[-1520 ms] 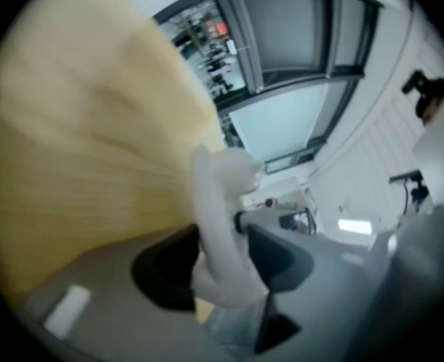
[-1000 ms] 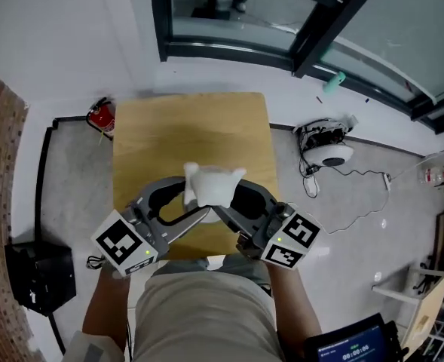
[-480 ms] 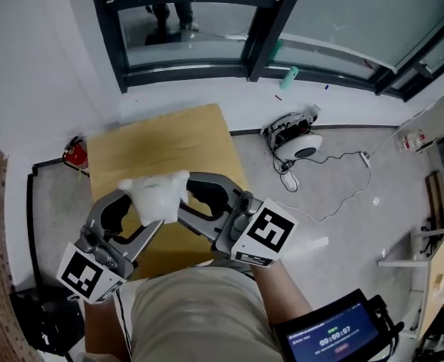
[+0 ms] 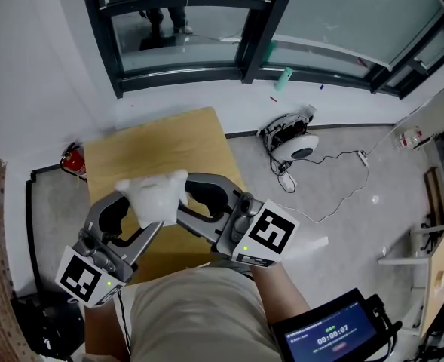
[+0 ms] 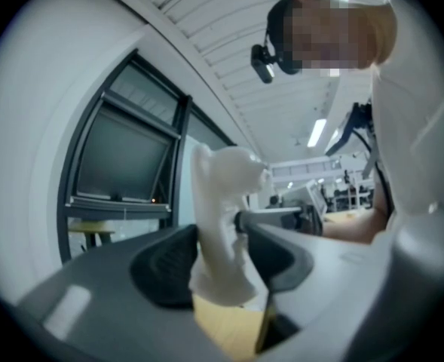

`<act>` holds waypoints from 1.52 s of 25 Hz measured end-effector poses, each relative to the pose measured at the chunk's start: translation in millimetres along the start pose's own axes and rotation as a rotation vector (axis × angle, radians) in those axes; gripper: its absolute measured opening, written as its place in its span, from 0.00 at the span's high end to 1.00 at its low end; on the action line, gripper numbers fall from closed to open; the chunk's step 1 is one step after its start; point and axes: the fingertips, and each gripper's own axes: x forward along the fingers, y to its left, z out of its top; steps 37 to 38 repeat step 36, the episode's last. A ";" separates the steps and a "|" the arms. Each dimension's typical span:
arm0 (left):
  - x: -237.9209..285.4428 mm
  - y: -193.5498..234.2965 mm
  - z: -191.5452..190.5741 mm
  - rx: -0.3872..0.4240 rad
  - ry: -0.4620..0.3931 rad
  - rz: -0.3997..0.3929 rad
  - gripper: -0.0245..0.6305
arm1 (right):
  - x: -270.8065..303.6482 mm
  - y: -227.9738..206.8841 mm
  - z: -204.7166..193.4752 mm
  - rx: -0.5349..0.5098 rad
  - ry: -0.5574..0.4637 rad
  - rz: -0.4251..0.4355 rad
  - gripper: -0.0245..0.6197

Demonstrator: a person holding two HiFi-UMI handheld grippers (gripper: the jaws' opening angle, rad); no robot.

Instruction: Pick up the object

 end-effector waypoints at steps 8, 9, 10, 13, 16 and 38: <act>-1.9 -0.7 -1.0 -0.001 0.006 0.002 0.66 | 0.5 1.8 -0.4 -0.003 -0.004 0.003 0.73; -2.2 -0.9 -0.7 -0.001 0.005 0.003 0.66 | 0.5 2.0 -0.6 -0.001 -0.004 0.004 0.73; -2.4 -1.1 -0.5 -0.001 0.004 0.004 0.66 | 0.4 2.2 -1.0 0.002 -0.003 0.004 0.73; -3.2 -1.5 -1.2 -0.001 0.006 0.006 0.66 | 0.6 3.1 -2.0 0.003 0.002 0.007 0.73; -4.2 -1.3 -1.7 -0.007 0.007 0.007 0.66 | 1.2 3.9 -1.9 0.003 0.004 0.010 0.73; -4.7 0.8 -11.3 -0.024 0.024 0.006 0.66 | 2.8 1.7 -11.5 0.018 0.027 0.004 0.73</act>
